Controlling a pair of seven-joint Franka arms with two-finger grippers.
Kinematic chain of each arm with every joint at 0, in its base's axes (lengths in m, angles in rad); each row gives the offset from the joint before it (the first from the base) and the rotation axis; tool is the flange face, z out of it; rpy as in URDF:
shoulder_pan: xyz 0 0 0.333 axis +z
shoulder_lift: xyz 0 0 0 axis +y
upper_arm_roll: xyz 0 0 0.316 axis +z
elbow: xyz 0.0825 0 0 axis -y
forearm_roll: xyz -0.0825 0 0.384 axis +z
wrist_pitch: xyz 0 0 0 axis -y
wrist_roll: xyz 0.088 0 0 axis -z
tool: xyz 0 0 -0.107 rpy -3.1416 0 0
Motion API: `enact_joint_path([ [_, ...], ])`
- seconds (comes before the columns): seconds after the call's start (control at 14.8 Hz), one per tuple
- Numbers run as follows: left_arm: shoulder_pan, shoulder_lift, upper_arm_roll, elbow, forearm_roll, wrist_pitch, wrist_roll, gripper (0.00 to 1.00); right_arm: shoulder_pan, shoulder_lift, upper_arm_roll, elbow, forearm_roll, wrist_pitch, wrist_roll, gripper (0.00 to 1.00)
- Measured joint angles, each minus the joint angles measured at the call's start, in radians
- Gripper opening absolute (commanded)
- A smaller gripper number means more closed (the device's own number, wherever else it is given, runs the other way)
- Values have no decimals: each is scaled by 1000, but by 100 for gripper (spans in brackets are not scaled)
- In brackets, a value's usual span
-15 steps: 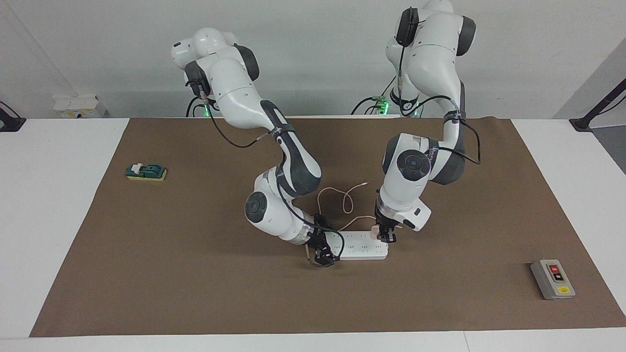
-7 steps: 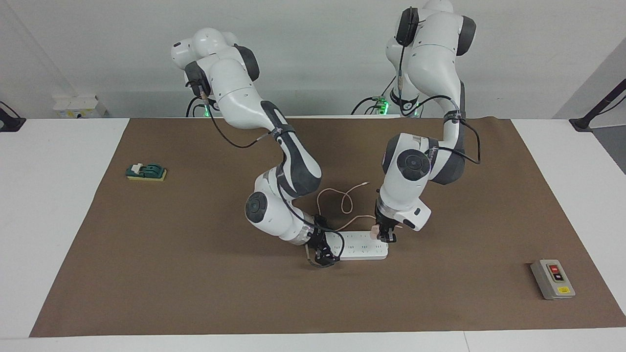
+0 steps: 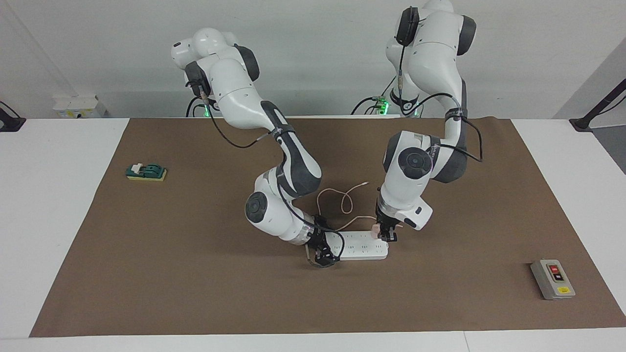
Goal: Unplug charger and place it aside
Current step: 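Pull the pink charger out of the strip with the left gripper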
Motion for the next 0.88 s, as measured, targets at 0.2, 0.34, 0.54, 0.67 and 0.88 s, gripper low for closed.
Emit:
enact_joint_path([
  [0.2,73,-107,2,3,-2,-124,116,0,0,0,0,0,-2,0,0,100],
  [0.34,131,-163,4,2,-14,-216,247,0,4,0,0,1,-18,9,-1,100],
  [0.54,266,-235,8,1,-45,-345,501,0,13,-8,1,5,-48,14,-1,100],
  [0.67,382,-273,10,1,-70,-405,699,0,10,-34,0,2,-49,-3,-1,100],
  [0.88,526,-296,12,-13,-82,-433,955,0,-4,-107,-17,-8,-51,-48,-1,100],
])
